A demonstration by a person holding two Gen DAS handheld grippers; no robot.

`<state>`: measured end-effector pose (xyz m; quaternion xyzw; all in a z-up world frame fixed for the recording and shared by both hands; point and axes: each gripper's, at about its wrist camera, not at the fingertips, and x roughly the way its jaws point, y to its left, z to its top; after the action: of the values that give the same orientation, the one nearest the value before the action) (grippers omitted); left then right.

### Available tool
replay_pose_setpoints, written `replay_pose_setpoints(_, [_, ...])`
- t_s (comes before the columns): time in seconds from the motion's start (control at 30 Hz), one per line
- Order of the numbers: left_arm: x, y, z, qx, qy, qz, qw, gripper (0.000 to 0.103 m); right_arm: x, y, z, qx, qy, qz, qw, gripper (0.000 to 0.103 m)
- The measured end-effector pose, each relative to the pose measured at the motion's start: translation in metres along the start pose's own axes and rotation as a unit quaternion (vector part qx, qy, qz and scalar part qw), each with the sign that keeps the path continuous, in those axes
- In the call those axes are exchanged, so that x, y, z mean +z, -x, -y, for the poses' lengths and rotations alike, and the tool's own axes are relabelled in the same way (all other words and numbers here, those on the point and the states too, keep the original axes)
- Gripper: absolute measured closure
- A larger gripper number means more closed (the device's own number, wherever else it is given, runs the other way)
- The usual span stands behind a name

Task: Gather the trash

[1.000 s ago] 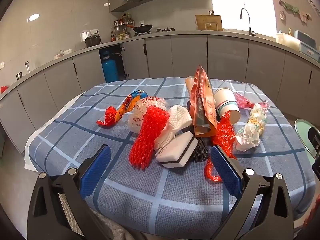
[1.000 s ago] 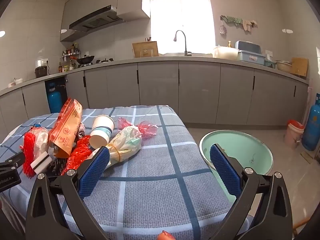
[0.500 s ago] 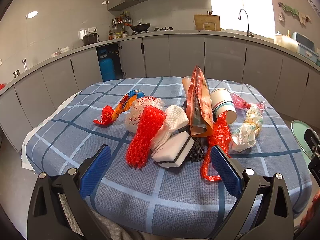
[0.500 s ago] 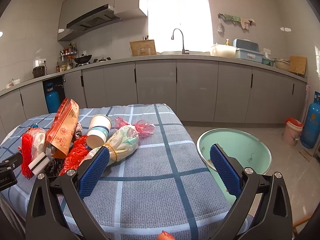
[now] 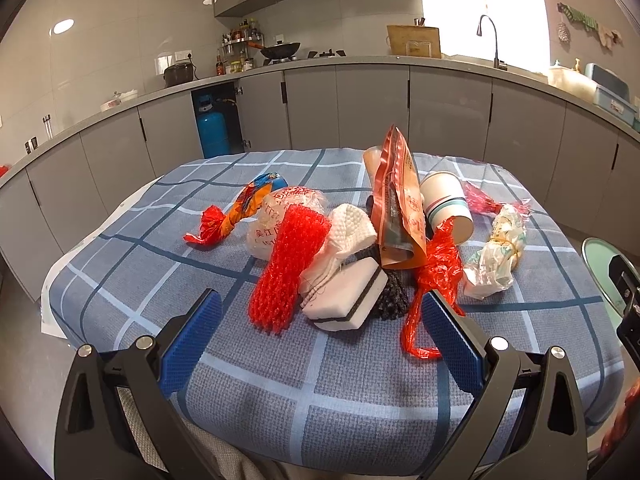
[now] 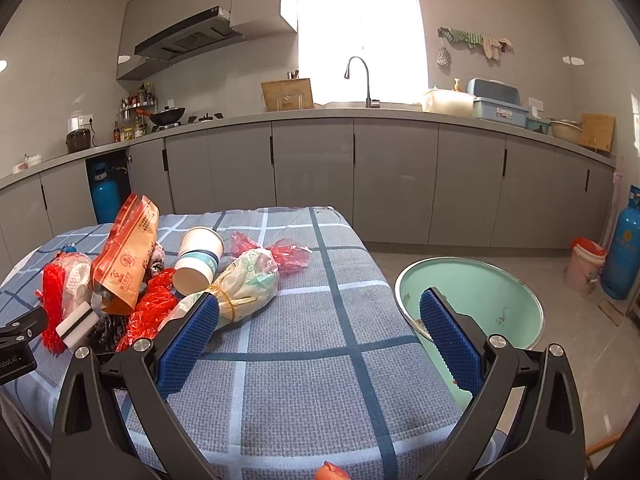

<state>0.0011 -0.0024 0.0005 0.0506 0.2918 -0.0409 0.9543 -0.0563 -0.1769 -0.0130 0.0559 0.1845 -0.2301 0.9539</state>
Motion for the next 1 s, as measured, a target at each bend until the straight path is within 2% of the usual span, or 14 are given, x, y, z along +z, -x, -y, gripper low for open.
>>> replay_pose_setpoints(1.0, [-0.0016, -0.0027, -0.0015, -0.002, -0.001, -0.007, 1.0, 0.005, -0.0017, -0.0008, 0.0007, -0.001, 0.004, -0.001, 1.0, 0.004])
